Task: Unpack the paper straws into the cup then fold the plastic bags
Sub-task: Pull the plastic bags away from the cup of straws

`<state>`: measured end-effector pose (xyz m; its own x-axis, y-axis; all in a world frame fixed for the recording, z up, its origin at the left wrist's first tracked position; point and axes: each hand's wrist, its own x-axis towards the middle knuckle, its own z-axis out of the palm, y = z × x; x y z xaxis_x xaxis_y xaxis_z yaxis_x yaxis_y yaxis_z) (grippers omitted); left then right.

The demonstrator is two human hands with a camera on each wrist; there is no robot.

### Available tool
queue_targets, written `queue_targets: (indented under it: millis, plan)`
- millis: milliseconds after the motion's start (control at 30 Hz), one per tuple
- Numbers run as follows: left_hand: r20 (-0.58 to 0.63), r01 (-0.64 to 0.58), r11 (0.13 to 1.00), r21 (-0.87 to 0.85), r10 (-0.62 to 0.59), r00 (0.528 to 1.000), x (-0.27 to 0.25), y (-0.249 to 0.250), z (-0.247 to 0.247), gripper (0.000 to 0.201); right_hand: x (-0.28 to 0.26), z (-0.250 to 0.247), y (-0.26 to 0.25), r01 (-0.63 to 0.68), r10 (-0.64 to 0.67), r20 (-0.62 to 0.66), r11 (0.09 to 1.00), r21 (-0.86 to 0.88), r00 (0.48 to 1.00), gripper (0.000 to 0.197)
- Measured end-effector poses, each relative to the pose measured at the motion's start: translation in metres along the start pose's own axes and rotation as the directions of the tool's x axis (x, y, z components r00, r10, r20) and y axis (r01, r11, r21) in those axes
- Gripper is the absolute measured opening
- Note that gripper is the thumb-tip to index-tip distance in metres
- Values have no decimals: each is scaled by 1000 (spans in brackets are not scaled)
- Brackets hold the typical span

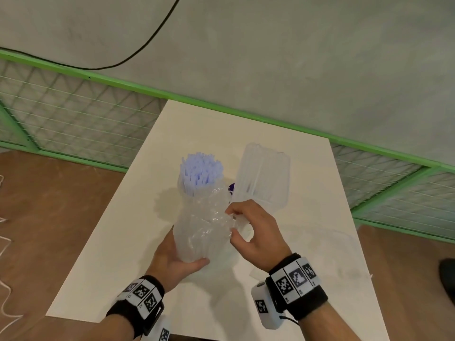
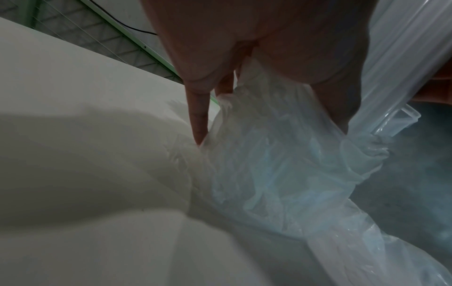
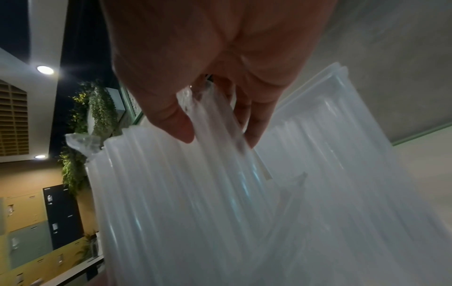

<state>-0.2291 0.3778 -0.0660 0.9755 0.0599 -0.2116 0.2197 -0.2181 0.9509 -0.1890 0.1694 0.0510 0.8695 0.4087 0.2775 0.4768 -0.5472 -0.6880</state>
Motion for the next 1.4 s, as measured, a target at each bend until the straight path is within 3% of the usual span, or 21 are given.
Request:
queue_targets:
  millis: [133,233,300,433,600,900,1167,1300,1400]
  plan:
    - [13,23,1000,17,-23,1000,2,-3,0,86,0,1,-3,26,-26,20,1000,4,999,24]
    - [19,13,1000,26,-13,1000,2,-2,0,85,-3,5,-5,-28,27,12,999,22,1000,18]
    - [17,3,1000,29,-4,1000,1,0,-1,84,-4,9,-5,-67,68,-24,997,36,997,18]
    - [21,-16,999,28,16,1000,0,4,-3,83,-5,18,0,-20,17,-127,1000,-22,992,26]
    - [38,-24,999,21,24,999,-2,4,-3,83,-3,23,6,-51,49,-197,999,-1,979,13]
    - [49,-22,999,32,20,999,-1,2,-4,85,3,24,7,-62,47,-218,996,-64,975,21]
    - [42,-36,998,42,35,999,-1,1,-3,85,5,25,7,-57,41,-246,997,-59,968,13]
    - [37,-27,999,44,25,999,0,-1,-3,84,4,26,4,-152,146,-229,988,-6,962,15]
    - [36,-24,999,30,23,999,0,-2,-3,82,3,27,3,-96,82,-269,995,-36,960,23]
